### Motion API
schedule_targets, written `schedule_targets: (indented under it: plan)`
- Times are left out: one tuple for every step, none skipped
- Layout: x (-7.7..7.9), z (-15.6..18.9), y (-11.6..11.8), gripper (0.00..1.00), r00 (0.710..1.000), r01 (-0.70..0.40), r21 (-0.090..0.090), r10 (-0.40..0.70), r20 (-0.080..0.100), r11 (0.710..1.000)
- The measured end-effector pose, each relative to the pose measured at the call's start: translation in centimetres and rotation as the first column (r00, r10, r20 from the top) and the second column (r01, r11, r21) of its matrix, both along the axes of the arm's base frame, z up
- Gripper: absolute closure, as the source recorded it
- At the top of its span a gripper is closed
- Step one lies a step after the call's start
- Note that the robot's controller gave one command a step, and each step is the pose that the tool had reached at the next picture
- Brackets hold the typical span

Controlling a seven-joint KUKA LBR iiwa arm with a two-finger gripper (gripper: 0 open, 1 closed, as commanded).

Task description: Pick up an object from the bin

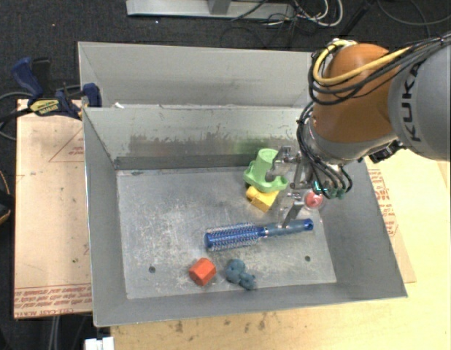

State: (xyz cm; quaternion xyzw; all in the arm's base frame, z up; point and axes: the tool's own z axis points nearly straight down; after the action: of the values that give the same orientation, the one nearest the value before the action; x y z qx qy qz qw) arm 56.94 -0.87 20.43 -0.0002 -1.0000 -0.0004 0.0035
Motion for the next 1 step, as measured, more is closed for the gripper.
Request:
schedule_targets:
  plan:
    - [0.22, -12.91, 4.79, 0.00, 0.973, -0.232, -0.002, 0.232, 0.013, 0.973]
